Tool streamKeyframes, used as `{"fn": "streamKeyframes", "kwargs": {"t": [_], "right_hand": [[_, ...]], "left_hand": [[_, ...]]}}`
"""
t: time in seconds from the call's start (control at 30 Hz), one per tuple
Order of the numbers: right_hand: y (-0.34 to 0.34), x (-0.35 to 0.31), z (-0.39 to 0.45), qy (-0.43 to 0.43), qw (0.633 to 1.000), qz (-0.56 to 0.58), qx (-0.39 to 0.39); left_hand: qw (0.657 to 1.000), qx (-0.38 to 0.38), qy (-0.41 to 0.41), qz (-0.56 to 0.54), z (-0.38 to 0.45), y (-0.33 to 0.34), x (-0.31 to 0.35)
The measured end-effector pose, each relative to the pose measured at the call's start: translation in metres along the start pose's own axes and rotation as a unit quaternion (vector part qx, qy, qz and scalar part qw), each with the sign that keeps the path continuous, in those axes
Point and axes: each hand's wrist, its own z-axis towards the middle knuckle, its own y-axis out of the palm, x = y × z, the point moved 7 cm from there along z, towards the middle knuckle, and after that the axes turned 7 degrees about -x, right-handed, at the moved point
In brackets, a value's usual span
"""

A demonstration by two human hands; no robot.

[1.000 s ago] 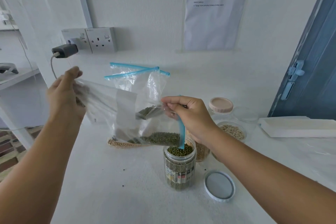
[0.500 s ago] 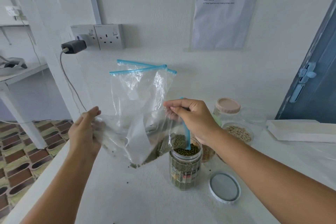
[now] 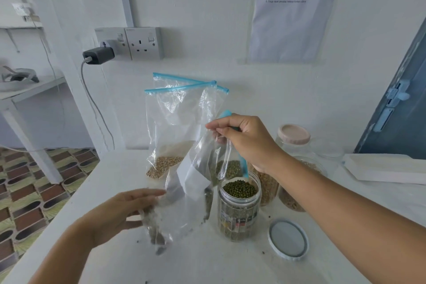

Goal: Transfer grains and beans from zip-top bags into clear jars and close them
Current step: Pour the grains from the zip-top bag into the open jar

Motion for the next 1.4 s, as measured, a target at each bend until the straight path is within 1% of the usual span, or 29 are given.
{"fn": "streamKeyframes", "kwargs": {"t": [0.1,0.23,0.3,0.33,0.37,0.43,0.47,0.53,0.6,0.67,0.83,0.93,1.0,1.07,1.17,1.27,1.4], "right_hand": [[0.006,-0.003,0.007,0.0,0.999,-0.029,-0.024],[0.011,-0.007,0.013,-0.006,0.997,-0.051,-0.052],[0.01,-0.01,0.017,-0.011,0.996,-0.067,-0.058],[0.01,-0.012,0.019,-0.013,0.995,-0.077,-0.06],[0.01,-0.014,0.02,-0.016,0.994,-0.086,-0.064],[0.014,-0.018,0.022,-0.025,0.991,-0.102,-0.079],[0.017,-0.021,0.023,-0.03,0.99,-0.108,-0.087],[0.021,-0.026,0.024,-0.039,0.988,-0.109,-0.099],[0.025,-0.029,0.025,-0.045,0.987,-0.105,-0.114],[0.029,-0.031,0.025,-0.044,0.985,-0.107,-0.129],[0.029,-0.032,0.021,-0.038,0.982,-0.109,-0.15],[0.027,-0.031,0.019,-0.042,0.981,-0.113,-0.15],[0.026,-0.031,0.018,-0.044,0.981,-0.114,-0.15],[0.023,-0.032,0.017,-0.045,0.981,-0.118,-0.144],[0.016,-0.028,0.013,-0.031,0.983,-0.131,-0.127],[0.015,-0.021,0.009,-0.009,0.981,-0.146,-0.125],[0.017,-0.021,0.009,0.023,0.974,-0.18,-0.136]], "left_hand": [[0.993,-0.055,-0.071,0.075,-0.014,-0.005,0.003],[0.972,-0.114,-0.135,0.155,-0.032,-0.014,0.021],[0.965,-0.111,-0.152,0.181,-0.042,-0.024,0.034],[0.963,-0.102,-0.152,0.195,-0.047,-0.028,0.042],[0.962,-0.084,-0.136,0.22,-0.05,-0.034,0.052],[0.95,-0.044,-0.069,0.301,-0.051,-0.036,0.08],[0.947,-0.02,-0.022,0.321,-0.049,-0.032,0.098],[0.955,-0.011,0.084,0.285,-0.038,-0.016,0.127],[0.974,-0.026,0.154,0.165,-0.021,-0.001,0.144],[0.981,-0.046,0.169,0.078,0.003,0.009,0.149],[0.978,-0.114,0.172,-0.04,0.043,0.038,0.165],[0.967,-0.154,0.191,-0.074,0.051,0.053,0.178],[0.96,-0.176,0.207,-0.072,0.05,0.061,0.186],[0.961,-0.149,0.225,-0.065,0.051,0.059,0.19],[0.962,-0.071,0.25,-0.086,0.047,0.039,0.192],[0.962,-0.014,0.262,-0.08,0.03,0.026,0.198],[0.949,0.043,0.304,-0.064,0.009,0.02,0.218]]}}
